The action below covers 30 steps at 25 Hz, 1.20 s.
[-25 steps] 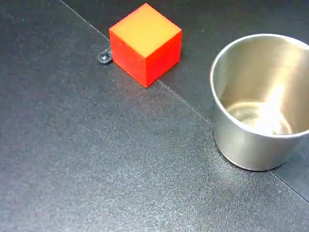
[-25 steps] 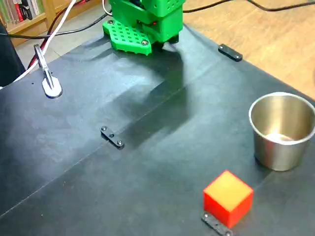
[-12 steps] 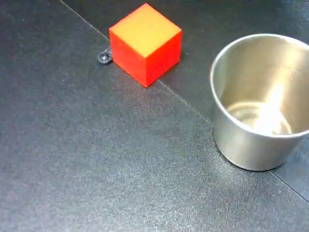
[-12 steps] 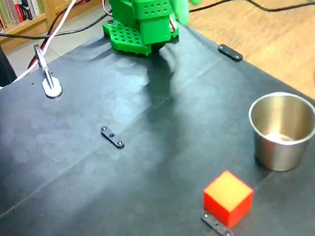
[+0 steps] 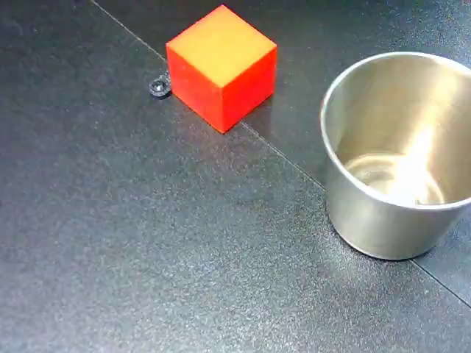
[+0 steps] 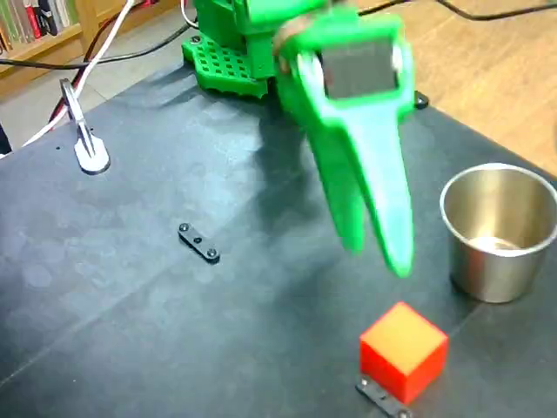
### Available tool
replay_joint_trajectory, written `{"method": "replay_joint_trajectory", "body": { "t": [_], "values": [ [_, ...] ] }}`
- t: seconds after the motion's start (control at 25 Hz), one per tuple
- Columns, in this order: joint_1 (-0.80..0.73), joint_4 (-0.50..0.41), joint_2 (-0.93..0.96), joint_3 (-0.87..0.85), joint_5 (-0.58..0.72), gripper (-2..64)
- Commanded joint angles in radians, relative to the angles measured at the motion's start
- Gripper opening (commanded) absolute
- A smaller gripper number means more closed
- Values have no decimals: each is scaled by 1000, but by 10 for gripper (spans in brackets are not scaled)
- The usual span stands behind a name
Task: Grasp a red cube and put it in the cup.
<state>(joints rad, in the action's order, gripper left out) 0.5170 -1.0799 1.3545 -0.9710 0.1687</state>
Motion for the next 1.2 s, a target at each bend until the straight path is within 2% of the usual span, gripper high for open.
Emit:
{"method": "replay_joint_trajectory", "body": {
  "t": [0.0, 0.08, 0.24, 0.36, 0.48, 0.64, 0.84, 1.16],
  "values": [
    [-11, 8, -49, 51, 71, 318],
    [-17, -44, -83, 52, 133, 318],
    [-92, -239, -140, 58, 247, 318],
    [-121, -337, -199, 129, 239, 318],
    [-132, -408, -219, 268, 238, 318],
    [-133, -479, -230, 425, 238, 318],
    [-117, -555, -324, 445, 238, 318],
    [-117, -545, -397, 453, 239, 318]
  ]
}}
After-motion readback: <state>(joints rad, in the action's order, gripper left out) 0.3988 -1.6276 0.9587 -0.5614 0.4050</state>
